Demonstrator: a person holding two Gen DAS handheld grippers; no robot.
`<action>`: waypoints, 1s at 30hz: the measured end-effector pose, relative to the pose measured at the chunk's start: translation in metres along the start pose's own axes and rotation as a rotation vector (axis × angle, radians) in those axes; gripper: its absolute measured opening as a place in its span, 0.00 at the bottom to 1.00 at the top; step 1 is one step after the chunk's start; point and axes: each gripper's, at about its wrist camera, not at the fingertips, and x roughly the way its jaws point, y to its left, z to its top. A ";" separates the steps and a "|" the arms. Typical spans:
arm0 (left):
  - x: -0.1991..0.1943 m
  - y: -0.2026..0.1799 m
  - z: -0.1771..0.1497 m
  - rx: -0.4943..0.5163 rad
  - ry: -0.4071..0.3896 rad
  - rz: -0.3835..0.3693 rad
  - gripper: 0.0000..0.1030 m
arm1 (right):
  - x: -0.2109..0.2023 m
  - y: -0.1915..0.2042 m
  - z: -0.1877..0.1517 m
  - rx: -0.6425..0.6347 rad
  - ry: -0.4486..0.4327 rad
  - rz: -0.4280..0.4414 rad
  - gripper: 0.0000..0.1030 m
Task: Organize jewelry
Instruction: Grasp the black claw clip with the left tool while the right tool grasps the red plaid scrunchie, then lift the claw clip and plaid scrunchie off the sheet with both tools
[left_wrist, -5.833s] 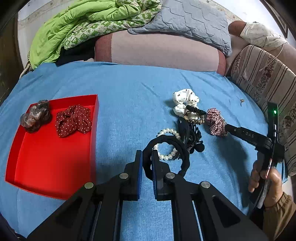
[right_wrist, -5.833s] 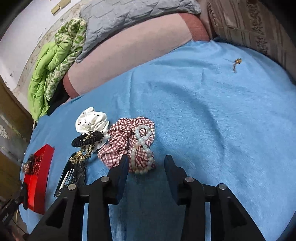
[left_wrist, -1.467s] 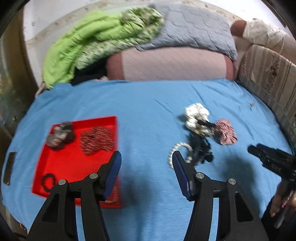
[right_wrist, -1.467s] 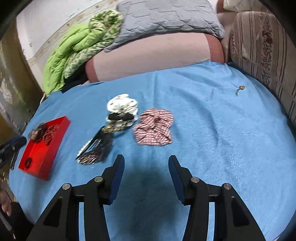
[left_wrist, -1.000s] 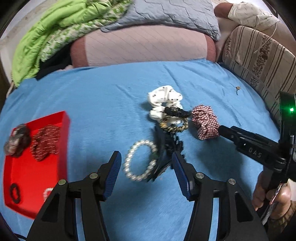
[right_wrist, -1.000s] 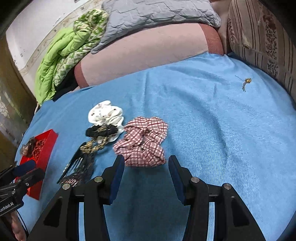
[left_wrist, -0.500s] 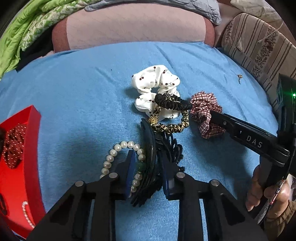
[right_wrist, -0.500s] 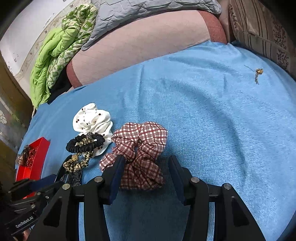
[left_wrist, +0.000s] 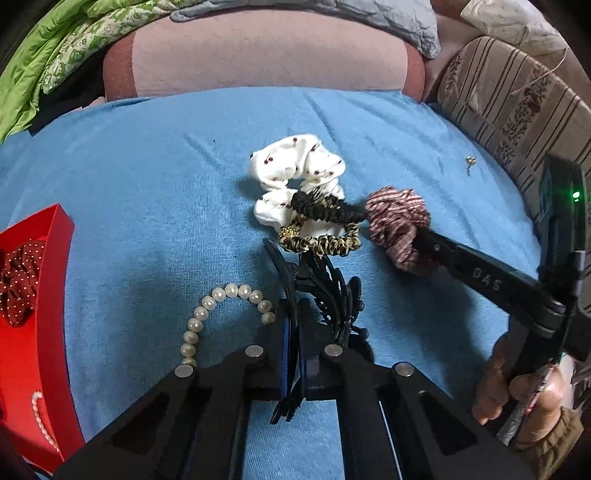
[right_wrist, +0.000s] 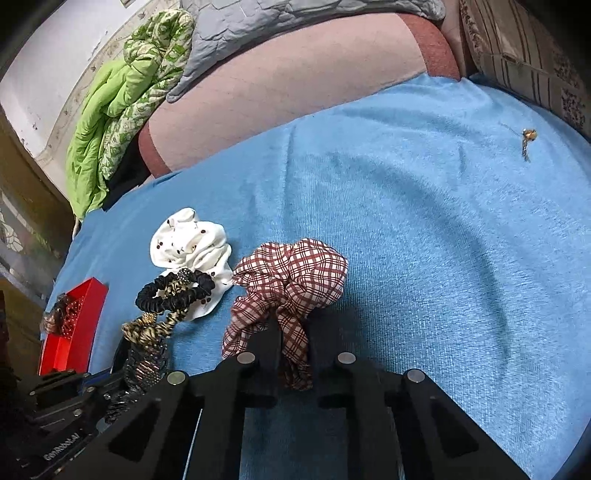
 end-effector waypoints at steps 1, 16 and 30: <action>-0.005 -0.001 0.000 0.000 -0.006 -0.006 0.04 | -0.002 0.001 0.000 0.000 -0.006 -0.002 0.12; -0.074 0.003 -0.035 -0.038 -0.092 -0.050 0.04 | -0.048 0.019 -0.014 -0.040 -0.107 -0.036 0.11; -0.129 0.020 -0.069 -0.051 -0.167 -0.021 0.04 | -0.080 0.038 -0.053 -0.048 -0.120 -0.045 0.11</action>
